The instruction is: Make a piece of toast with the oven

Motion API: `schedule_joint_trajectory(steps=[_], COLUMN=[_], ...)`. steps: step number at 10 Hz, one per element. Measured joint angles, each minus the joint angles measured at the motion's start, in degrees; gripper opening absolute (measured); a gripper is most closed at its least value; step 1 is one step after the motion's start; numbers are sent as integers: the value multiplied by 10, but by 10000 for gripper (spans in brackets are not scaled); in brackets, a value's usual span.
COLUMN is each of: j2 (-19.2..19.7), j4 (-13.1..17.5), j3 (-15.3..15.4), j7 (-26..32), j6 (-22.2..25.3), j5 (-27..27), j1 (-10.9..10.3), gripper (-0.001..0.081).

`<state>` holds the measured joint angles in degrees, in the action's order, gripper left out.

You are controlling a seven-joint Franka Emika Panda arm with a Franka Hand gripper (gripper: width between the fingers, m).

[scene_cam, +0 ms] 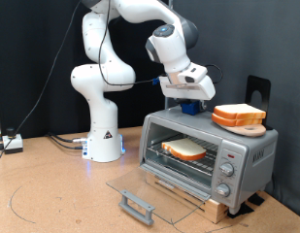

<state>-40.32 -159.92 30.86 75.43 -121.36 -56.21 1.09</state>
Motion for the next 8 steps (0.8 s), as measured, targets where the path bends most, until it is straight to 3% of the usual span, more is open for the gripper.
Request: schedule_joint_trajectory(steps=[1, 5, 8], j2=[-6, -53, -61], j4=[2, 16, 15], j3=[-13, -102, -112], j7=[6, 41, 50], j6=[4, 56, 54], j5=[-7, -16, -14], j1=[0, 1, 4], gripper=[793, 804, 804])
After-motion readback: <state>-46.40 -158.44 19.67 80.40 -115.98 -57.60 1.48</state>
